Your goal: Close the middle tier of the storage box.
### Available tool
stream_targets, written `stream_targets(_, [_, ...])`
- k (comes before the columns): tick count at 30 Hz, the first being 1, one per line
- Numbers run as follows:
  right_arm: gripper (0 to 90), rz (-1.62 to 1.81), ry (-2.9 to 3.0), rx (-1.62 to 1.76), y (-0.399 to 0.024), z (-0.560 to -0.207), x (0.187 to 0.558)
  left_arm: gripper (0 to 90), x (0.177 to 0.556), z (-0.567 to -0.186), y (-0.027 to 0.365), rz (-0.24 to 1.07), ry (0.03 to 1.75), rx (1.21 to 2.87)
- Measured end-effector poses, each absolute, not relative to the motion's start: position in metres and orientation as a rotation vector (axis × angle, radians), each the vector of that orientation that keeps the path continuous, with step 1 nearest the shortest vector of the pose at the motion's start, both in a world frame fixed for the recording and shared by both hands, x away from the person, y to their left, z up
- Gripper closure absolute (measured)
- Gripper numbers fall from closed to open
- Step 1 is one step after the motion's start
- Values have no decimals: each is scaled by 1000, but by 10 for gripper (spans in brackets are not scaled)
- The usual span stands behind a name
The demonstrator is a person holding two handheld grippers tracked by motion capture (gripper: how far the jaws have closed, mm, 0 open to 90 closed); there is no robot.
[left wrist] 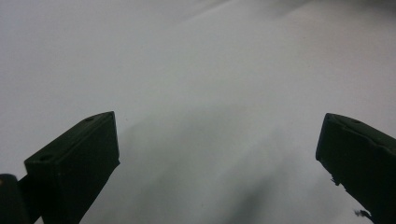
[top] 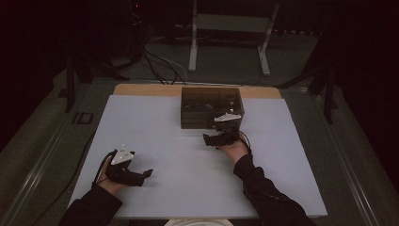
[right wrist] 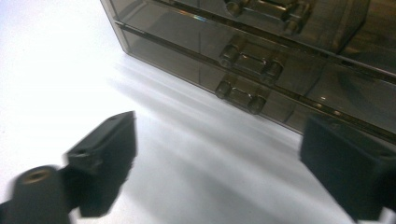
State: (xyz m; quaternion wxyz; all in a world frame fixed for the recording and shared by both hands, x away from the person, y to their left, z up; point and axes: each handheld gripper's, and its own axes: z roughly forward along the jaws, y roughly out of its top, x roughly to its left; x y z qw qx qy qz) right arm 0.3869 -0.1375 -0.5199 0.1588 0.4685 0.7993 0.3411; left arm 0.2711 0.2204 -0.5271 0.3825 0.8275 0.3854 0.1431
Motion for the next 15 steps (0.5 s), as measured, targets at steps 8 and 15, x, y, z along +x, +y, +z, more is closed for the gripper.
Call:
stream_targets(8, [0, 977, 2371, 1287, -132, -522, 387, 10, 272, -528, 219, 358, 986, 2108])
stream_targets(15, [0, 972, 2394, 1264, -130, -520, 387, 10, 275, -529, 218, 352, 982, 2115])
